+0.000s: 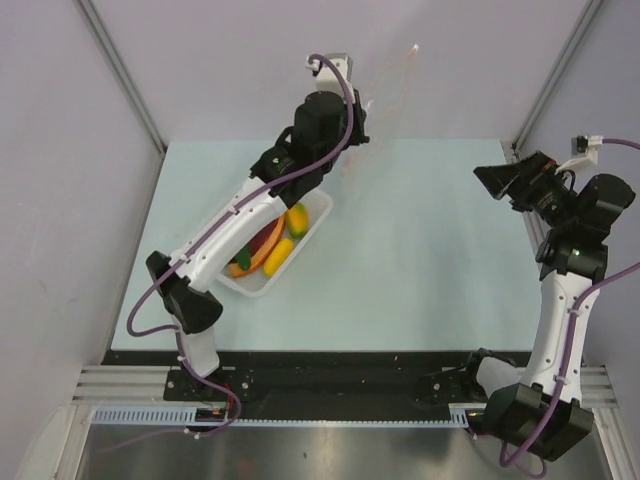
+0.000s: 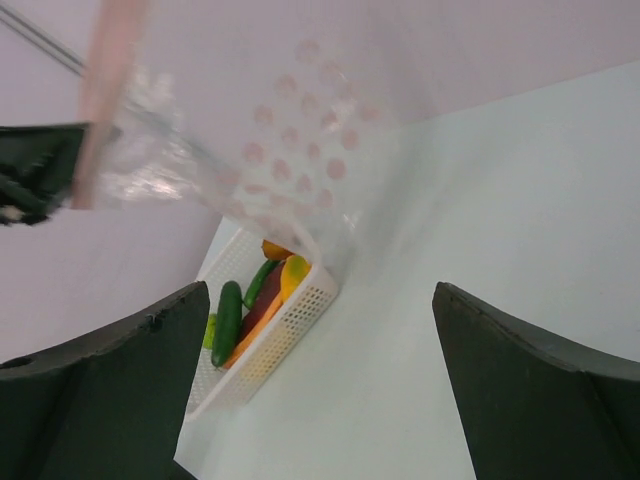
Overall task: Place the food in the zip-top bag and seal the zipper
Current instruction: Pick up the zipper food storage bag at the center of the board.
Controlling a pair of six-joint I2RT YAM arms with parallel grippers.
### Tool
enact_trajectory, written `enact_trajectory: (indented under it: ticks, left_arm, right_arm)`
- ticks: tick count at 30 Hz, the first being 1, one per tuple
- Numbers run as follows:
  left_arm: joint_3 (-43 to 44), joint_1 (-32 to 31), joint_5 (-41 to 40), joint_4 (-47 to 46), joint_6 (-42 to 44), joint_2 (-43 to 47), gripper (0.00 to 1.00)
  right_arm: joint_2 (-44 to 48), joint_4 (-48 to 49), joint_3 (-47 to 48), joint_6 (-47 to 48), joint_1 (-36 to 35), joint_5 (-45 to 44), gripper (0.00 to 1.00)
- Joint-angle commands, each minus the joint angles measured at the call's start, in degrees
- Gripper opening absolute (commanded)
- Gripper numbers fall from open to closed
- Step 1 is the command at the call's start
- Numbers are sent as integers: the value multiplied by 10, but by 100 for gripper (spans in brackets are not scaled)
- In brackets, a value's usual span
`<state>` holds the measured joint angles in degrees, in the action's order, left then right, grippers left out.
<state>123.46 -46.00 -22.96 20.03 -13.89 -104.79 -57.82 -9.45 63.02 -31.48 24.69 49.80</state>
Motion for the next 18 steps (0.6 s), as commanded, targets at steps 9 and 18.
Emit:
enact_trajectory:
  ticks: [9,18]
  left_arm:
    - [-263,-63,-40,-182,-153,43,0]
    - [-346,-103,-99,-308,-21,76,0]
  right_arm:
    - [-10,-91,92,-30,-245,-337,91]
    - [-113,-158,150,-110,-275,-355,73]
